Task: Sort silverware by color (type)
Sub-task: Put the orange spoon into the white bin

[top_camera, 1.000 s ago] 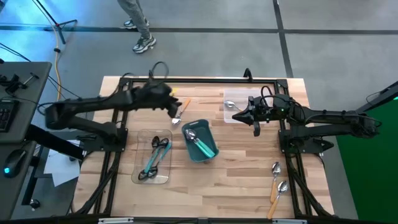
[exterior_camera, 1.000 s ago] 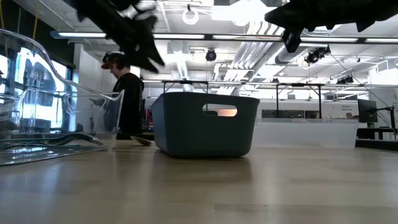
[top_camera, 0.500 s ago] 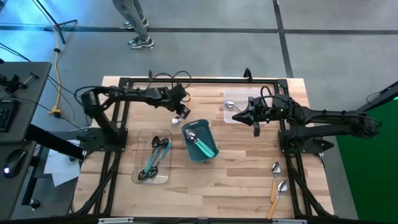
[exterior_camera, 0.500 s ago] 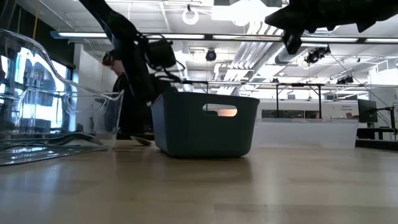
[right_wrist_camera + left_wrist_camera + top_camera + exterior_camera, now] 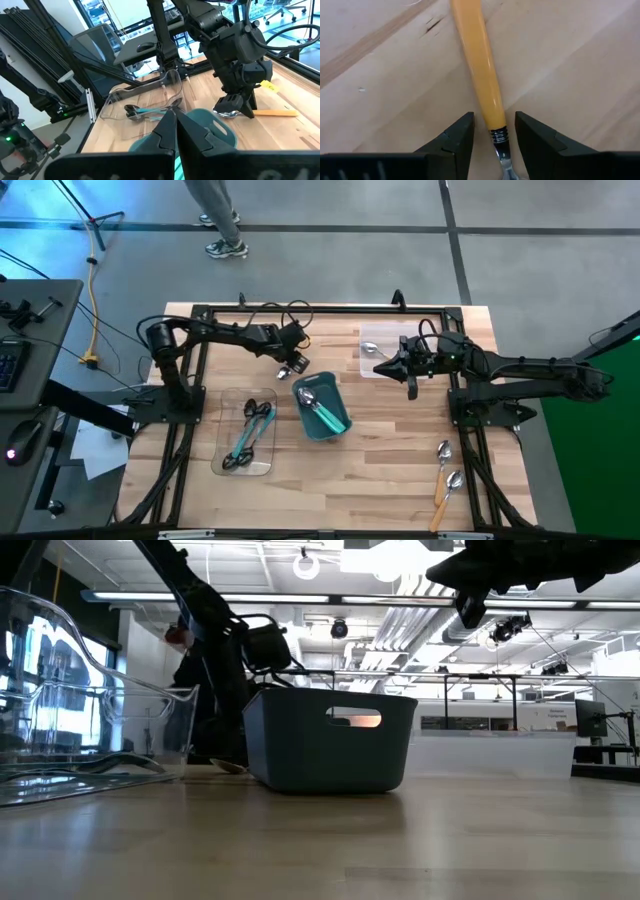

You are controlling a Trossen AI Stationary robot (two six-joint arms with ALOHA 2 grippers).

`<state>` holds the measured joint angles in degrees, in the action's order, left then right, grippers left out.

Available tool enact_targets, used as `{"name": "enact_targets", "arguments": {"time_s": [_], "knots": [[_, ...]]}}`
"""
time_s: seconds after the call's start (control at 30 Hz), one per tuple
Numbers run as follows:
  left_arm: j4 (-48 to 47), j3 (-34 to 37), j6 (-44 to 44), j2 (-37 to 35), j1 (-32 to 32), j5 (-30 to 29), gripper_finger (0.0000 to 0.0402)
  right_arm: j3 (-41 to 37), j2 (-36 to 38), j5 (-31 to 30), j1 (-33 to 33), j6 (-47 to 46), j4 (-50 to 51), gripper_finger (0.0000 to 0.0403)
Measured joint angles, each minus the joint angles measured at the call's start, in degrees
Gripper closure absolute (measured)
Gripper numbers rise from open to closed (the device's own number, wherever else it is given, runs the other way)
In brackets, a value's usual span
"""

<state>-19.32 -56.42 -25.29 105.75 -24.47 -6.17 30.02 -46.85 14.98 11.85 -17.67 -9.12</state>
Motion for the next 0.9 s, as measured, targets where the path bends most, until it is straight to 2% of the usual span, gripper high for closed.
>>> {"name": "enact_targets", "arguments": {"time_s": [0.1, 0.23, 0.3, 0.47, 0.6, 0.63, 0.9], "knots": [[-0.4, 0.0, 1.4, 0.0, 0.3, -0.5, 0.0299, 0.0, 0.0, 0.0, 0.0, 0.1, 0.0, 0.0403], [-0.6, 0.1, 1.9, 0.1, 0.3, -0.2, 0.0367, 0.0, 0.0, 0.0, 0.0, 0.1, 0.1, 0.0403], [-0.6, 0.1, 2.2, 0.1, 0.3, 0.1, 0.0384, 0.0, 0.0, 0.0, 0.0, 0.1, 0.1, 0.0403], [-0.5, 0.2, 4.9, -0.3, 0.3, 0.3, 0.0374, 0.0, 0.0, 0.0, 0.0, 0.1, 0.1, 0.0403], [-1.4, 0.6, 8.9, -3.3, 0.1, 0.4, 0.0385, 0.0, 0.0, 0.0, 0.0, 0.1, 0.1, 0.0403], [-2.4, 0.9, 9.9, -4.9, 0.1, 0.2, 0.0385, 0.0, 0.0, 0.0, 0.0, 0.1, 0.1, 0.0403], [7.1, 0.5, 15.3, -22.0, 1.7, -1.2, 0.0385, 0.0, 0.0, 0.0, 0.0, -0.1, 0.1, 0.0403]]}}
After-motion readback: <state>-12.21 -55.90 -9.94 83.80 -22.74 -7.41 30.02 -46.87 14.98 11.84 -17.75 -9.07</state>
